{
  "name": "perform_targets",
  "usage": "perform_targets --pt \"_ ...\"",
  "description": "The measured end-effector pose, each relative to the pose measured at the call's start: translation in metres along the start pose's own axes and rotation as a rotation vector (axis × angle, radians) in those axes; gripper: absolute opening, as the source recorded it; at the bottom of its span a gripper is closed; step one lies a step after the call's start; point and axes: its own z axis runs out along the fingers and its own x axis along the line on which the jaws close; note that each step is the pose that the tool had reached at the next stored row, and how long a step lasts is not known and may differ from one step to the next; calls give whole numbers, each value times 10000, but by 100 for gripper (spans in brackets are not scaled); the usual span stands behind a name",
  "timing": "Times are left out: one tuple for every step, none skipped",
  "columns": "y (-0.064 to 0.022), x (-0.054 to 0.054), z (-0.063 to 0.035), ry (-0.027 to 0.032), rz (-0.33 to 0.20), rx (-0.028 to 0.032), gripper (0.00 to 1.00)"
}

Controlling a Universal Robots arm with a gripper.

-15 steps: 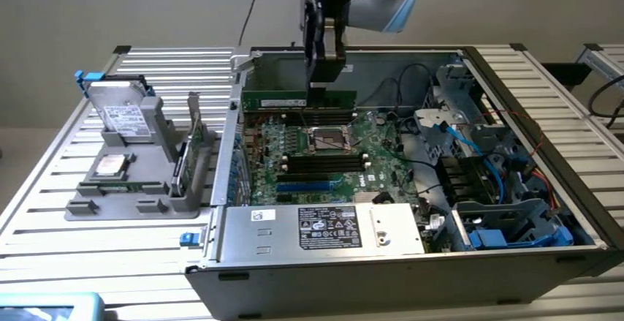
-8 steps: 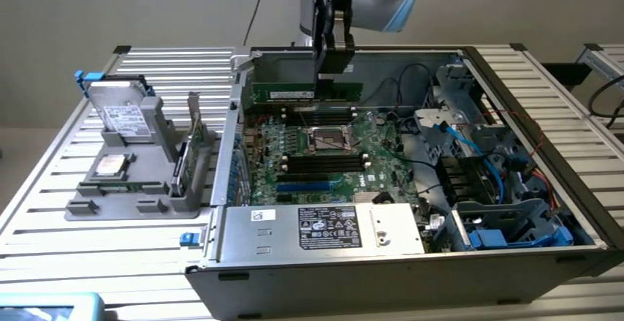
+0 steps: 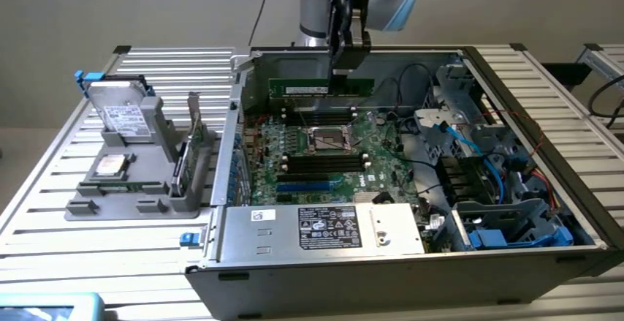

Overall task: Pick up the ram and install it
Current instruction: 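Pick up the ram and move it above insertion slot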

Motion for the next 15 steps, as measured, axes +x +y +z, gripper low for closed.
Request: perform_targets --pt "-26 -26 8 1 0 0 13" --pt "-50 -54 15 2 0 0 13" --pt "-75 -84 22 5 0 -1 13" --pt "-98 -114 28 9 0 -1 13" --pt "-121 -142 34 16 0 -1 13" --pt "-141 -167 39 28 1 -1 13" --pt "-151 -187 43 42 2 -1 13" --pt "-156 -207 50 54 4 -1 13" --pt "-158 -230 55 78 4 -2 13" --pt "-159 -254 59 115 5 -2 13" --pt "-159 -278 66 151 7 -1 13" --pt "-160 -304 74 179 8 0 13" --pt "-161 -328 80 209 10 -1 13" --pt "-161 -350 86 232 11 1 13" --pt "-162 -371 94 239 12 4 13"
